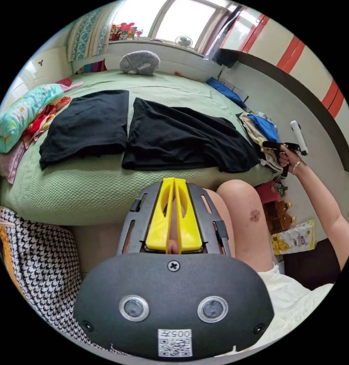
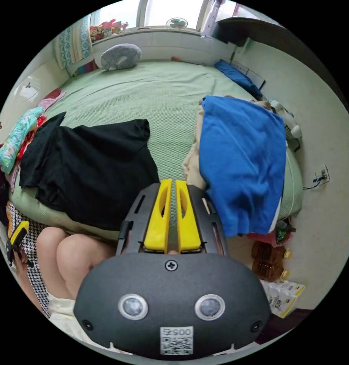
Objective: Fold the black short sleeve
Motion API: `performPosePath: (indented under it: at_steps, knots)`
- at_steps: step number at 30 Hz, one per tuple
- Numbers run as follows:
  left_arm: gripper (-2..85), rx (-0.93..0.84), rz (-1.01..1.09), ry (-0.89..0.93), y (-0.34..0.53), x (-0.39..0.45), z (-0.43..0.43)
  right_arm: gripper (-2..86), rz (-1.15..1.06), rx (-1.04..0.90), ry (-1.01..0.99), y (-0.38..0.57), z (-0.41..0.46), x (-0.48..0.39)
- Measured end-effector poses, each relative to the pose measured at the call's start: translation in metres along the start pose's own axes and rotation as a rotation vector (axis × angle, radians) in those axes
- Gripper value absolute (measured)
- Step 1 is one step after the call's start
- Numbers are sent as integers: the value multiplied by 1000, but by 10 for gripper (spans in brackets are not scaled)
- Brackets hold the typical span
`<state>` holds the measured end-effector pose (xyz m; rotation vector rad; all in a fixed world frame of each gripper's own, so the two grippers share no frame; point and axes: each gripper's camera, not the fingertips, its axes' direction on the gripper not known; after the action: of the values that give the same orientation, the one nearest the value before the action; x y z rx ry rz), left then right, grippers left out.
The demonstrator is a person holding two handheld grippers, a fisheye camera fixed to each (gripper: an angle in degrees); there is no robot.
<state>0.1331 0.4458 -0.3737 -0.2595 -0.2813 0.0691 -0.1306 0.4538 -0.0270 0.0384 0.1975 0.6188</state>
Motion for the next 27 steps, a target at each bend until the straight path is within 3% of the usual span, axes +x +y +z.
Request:
performPosePath:
  at_steps: [5, 10, 27]
  knots:
    - [2, -21, 75, -57, -33, 17, 25, 81, -181, 59, -69, 24, -22, -45]
    - [49, -139, 96, -88, -65, 24, 75, 120, -353, -35, -233, 54, -6, -111]
    - [57, -181, 79, -114, -114, 48, 150, 109, -345, -130, -172, 77, 28, -187]
